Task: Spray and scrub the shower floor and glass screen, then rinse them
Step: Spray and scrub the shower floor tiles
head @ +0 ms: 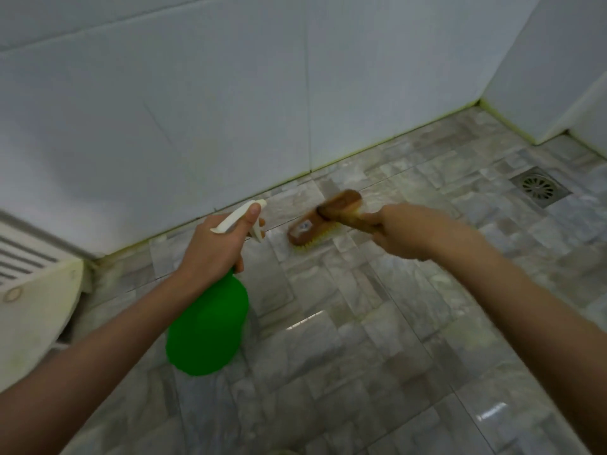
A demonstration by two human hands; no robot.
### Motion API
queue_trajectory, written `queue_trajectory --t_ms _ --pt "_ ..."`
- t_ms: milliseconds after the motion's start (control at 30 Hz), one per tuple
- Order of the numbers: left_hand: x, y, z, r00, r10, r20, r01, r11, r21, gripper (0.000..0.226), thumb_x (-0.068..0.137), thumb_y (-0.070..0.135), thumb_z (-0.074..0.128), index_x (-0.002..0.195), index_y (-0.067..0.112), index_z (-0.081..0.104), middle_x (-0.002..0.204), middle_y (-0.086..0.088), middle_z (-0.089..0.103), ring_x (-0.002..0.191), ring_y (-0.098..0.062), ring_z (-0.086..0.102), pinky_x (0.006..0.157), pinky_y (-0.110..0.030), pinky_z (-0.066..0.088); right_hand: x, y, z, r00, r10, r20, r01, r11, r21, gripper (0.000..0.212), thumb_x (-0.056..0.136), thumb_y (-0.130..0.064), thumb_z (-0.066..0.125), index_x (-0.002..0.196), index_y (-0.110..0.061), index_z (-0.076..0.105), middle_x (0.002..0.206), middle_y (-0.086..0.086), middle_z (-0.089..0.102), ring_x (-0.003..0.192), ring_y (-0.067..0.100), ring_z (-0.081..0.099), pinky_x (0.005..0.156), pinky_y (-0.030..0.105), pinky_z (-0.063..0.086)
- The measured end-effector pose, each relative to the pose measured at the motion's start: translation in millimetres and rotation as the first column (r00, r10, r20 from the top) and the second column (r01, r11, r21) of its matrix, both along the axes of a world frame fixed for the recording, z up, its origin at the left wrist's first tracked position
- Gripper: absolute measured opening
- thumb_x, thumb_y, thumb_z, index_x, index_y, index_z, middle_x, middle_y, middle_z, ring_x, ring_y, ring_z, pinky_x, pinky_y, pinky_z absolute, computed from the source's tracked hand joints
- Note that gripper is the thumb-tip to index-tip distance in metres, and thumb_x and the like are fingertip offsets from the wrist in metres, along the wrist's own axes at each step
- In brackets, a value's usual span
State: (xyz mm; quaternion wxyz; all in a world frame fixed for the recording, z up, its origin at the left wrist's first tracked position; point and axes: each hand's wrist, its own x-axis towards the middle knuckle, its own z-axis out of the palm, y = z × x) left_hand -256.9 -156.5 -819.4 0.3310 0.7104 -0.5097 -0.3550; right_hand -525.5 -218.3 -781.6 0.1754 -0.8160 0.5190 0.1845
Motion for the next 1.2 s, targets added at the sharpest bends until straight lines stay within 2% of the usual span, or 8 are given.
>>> queue_trajectory --t_ms 100,233,533,733,867,1000,1100,1200 --pt "8.5 15.6 2.9 0.999 0.015 -0.030 -0.015 1.000 0.004 0.065 0.075 0.082 0.044 0.087 0.026 0.076 0.086 -0.021 0.074 0.036 -0.022 0.056 0.049 -0.028 0.045 -8.6 28.3 43.1 0.992 0.075 -0.102 -0.055 0.980 0.191 0.044 0.100 -0.025 0.039 0.130 -0.058 0.039 0.077 -0.006 0.045 0.057 0.009 0.047 0.050 0.020 0.043" --pt "22.6 28.7 6.7 0.998 0.051 -0.042 -0.051 0.999 0.006 0.063 0.077 0.081 0.046 0.090 0.028 0.076 0.088 -0.020 0.075 0.038 -0.025 0.056 0.048 -0.027 0.045 24.4 40.0 14.8 0.987 0.154 -0.054 -0.152 0.988 0.035 0.054 0.100 -0.018 0.037 0.140 -0.053 0.030 0.093 -0.005 0.050 0.078 0.018 0.056 0.064 0.028 0.047" --pt "47.6 56.8 10.7 0.997 0.070 0.026 -0.070 0.998 -0.008 0.053 0.083 0.078 0.043 0.092 0.037 0.075 0.089 -0.018 0.075 0.039 -0.022 0.057 0.054 -0.031 0.048 72.4 35.0 12.9 0.979 0.203 -0.035 -0.201 0.979 0.044 0.034 0.096 -0.023 0.046 0.129 -0.021 0.054 0.077 -0.002 0.048 0.059 0.014 0.048 0.054 0.027 0.041" --pt "64.0 80.1 4.4 0.992 0.121 0.037 -0.120 0.992 -0.032 0.029 0.089 0.071 0.045 0.088 0.056 0.070 0.093 -0.003 0.077 0.056 -0.033 0.067 0.053 -0.035 0.051 80.1 32.8 11.8 0.966 0.259 0.021 -0.260 0.963 0.079 0.038 0.097 -0.023 0.043 0.133 -0.031 0.051 0.076 -0.003 0.051 0.055 0.012 0.050 0.053 0.025 0.044" --pt "78.7 91.0 5.2 0.987 0.149 0.068 -0.148 0.989 -0.027 0.044 0.094 0.065 0.044 0.086 0.034 0.075 0.099 0.006 0.077 0.053 -0.038 0.065 0.051 -0.030 0.050 73.8 56.6 31.4 0.922 0.370 -0.119 -0.360 0.928 0.095 0.036 0.097 -0.026 0.044 0.132 -0.035 0.051 0.074 -0.006 0.045 0.062 0.011 0.049 0.065 0.028 0.045" --pt "82.1 91.7 4.9 0.984 0.166 0.067 -0.165 0.986 -0.021 0.042 0.092 0.069 0.043 0.096 0.041 0.074 0.098 0.008 0.077 0.055 -0.034 0.066 0.055 -0.034 0.052 80.8 53.7 -2.5 0.949 0.312 0.057 -0.314 0.948 0.044 0.045 0.098 -0.029 0.042 0.140 -0.044 0.040 0.088 -0.004 0.051 0.075 0.017 0.052 0.067 0.031 0.044" --pt "75.4 85.7 1.0 0.989 0.140 0.036 -0.139 0.990 -0.032 0.037 0.090 0.071 0.046 0.098 0.046 0.072 0.099 0.006 0.077 0.069 -0.039 0.070 0.051 -0.034 0.051 40.8 53.4 18.4 0.942 0.325 -0.083 -0.317 0.944 0.091 0.040 0.096 -0.027 0.045 0.134 -0.038 0.049 0.080 -0.008 0.050 0.067 0.011 0.051 0.063 0.026 0.045" --pt "56.6 83.5 -0.4 0.996 0.087 -0.011 -0.087 0.996 -0.005 0.041 0.087 0.073 0.048 0.093 0.042 0.075 0.096 -0.002 0.077 0.050 -0.029 0.063 0.054 -0.035 0.051 -6.9 75.8 34.0 0.959 0.169 -0.229 -0.158 0.985 0.069 0.036 0.094 -0.030 0.046 0.129 -0.040 0.053 0.078 -0.010 0.051 0.066 0.008 0.051 0.057 0.024 0.039"
